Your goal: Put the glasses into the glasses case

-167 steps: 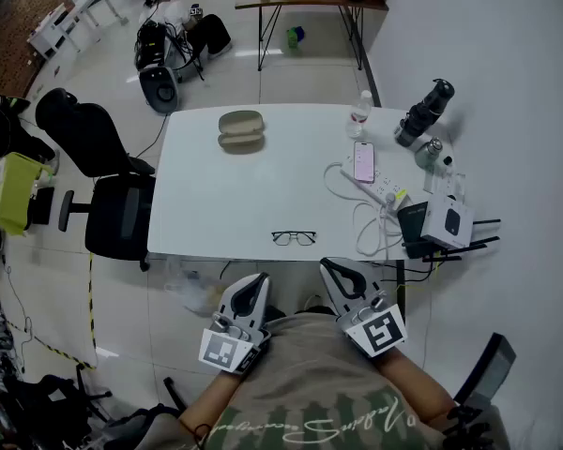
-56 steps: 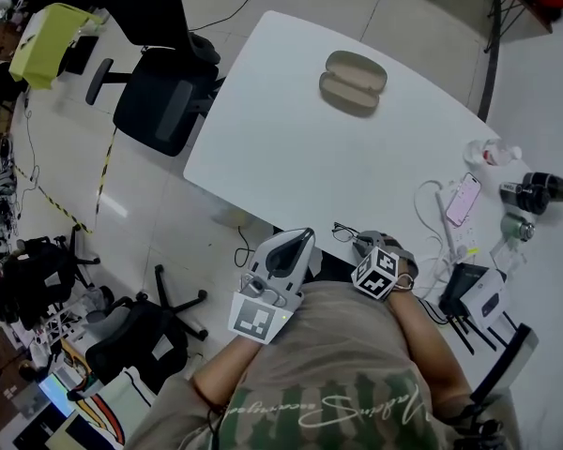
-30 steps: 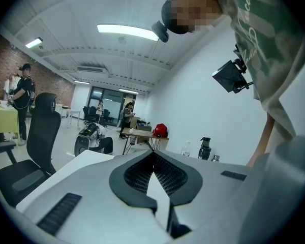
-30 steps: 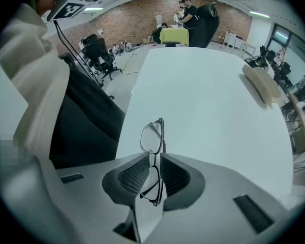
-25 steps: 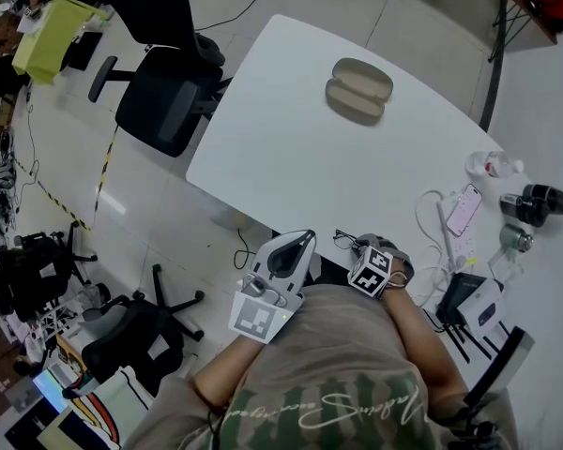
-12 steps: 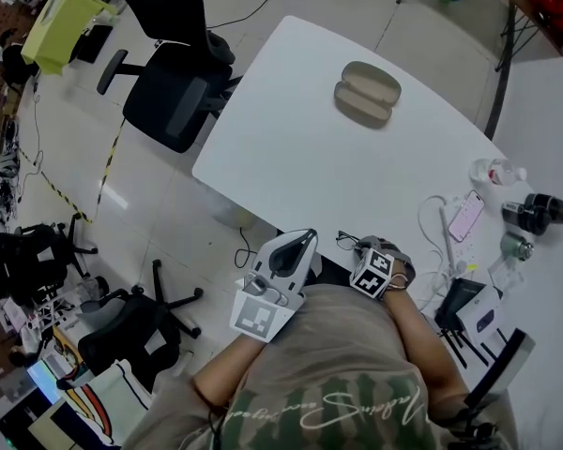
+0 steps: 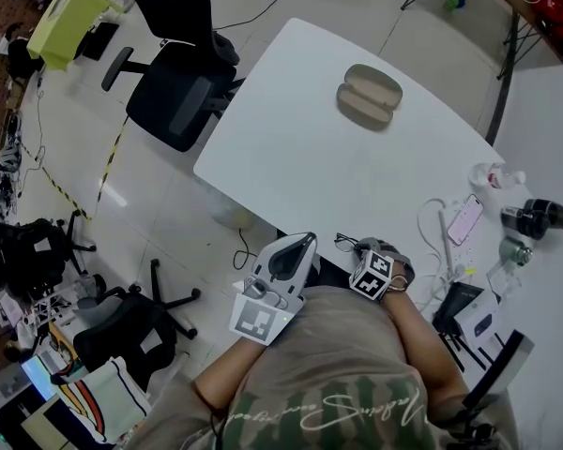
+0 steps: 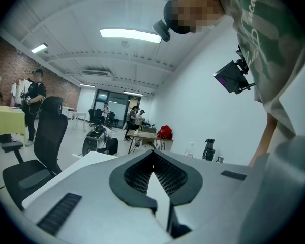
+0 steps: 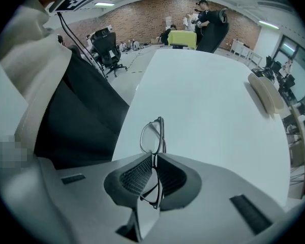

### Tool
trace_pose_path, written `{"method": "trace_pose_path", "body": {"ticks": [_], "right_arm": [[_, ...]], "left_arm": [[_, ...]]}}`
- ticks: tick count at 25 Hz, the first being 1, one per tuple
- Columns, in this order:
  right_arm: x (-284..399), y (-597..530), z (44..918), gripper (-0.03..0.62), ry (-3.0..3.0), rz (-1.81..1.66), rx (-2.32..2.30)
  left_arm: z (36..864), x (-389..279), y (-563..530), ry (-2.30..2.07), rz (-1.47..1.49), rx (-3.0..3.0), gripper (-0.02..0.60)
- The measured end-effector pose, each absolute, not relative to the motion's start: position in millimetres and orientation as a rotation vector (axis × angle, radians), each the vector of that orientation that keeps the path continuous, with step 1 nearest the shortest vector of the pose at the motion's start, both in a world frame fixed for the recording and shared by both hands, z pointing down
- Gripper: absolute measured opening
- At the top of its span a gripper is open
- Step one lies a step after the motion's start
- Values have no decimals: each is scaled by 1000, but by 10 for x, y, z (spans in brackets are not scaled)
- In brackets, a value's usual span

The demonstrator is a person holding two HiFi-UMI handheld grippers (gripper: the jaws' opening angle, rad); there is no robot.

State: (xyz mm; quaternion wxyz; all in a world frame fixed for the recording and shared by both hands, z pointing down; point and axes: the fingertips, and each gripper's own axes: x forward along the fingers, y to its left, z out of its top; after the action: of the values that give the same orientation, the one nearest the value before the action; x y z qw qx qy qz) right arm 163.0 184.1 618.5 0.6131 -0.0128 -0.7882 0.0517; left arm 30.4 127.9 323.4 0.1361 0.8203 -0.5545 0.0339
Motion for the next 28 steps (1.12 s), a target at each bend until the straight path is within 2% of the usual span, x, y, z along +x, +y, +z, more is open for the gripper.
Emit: {"method": "trace_pose_path", "body": {"ticks": [28], "right_arm": [[1165, 1920, 6114, 34, -1834, 292, 170]], "left_arm": [[3211, -148, 925, -1190, -64, 2559, 5]]}}
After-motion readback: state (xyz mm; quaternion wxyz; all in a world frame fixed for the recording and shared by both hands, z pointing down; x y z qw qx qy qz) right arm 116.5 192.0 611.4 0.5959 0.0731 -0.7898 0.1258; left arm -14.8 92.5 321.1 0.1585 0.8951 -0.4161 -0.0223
